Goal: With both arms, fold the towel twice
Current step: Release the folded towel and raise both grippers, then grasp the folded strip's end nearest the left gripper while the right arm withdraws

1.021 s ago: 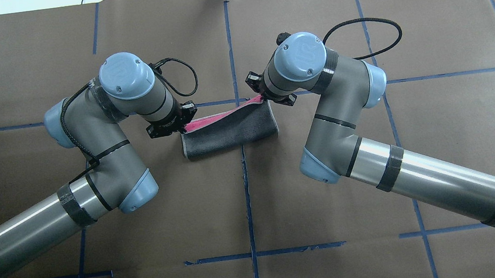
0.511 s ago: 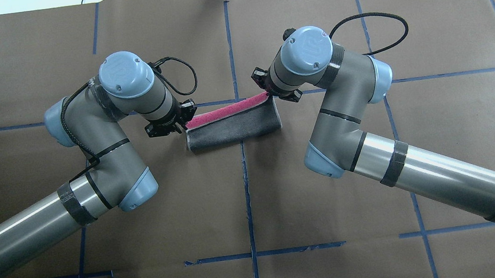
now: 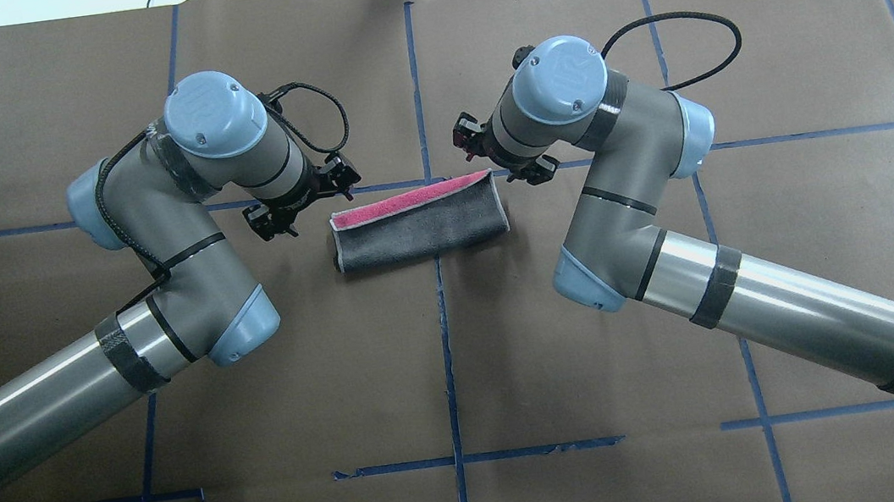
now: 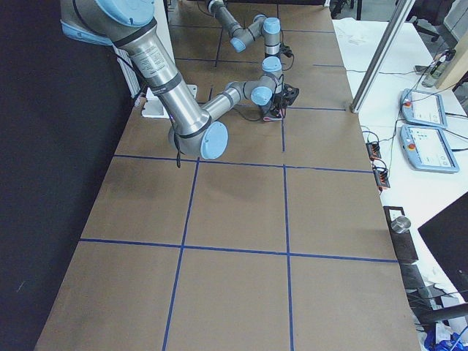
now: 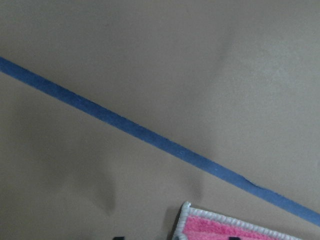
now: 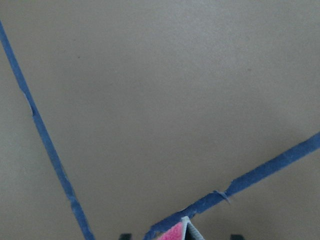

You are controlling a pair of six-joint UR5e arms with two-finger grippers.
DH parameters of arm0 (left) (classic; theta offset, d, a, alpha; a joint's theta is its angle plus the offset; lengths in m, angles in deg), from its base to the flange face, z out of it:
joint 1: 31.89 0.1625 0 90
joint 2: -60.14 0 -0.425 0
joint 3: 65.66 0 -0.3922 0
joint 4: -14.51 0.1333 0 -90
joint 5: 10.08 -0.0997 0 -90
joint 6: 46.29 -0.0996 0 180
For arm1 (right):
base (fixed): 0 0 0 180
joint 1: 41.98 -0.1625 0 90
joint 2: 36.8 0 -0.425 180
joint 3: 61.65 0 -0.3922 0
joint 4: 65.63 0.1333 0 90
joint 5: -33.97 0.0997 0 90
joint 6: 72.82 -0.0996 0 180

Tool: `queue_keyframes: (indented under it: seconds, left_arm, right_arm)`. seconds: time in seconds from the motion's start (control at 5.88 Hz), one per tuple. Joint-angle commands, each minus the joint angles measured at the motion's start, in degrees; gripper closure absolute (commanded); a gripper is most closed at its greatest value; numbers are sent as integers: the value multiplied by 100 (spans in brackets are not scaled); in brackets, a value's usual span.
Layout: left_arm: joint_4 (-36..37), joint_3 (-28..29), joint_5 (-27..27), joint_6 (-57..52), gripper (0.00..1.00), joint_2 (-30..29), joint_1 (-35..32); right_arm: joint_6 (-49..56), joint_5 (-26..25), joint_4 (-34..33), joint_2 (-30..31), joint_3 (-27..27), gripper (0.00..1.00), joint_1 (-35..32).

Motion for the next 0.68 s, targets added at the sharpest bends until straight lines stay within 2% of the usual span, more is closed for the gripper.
queue_keyframes:
  seconds: [0.0, 0.34, 0.51]
  left_arm:
    - [-8, -225, 10, 914, 2, 30, 206]
    - [18, -279, -17, 1423, 33, 65, 515]
    - [18, -262, -25, 1502, 40, 83, 524]
  right_arm:
    - [97, 825, -71, 18, 41, 0, -498]
    - [577, 1302, -342, 202, 128, 0, -904]
    - [772, 1313, -649, 220, 329, 0, -923]
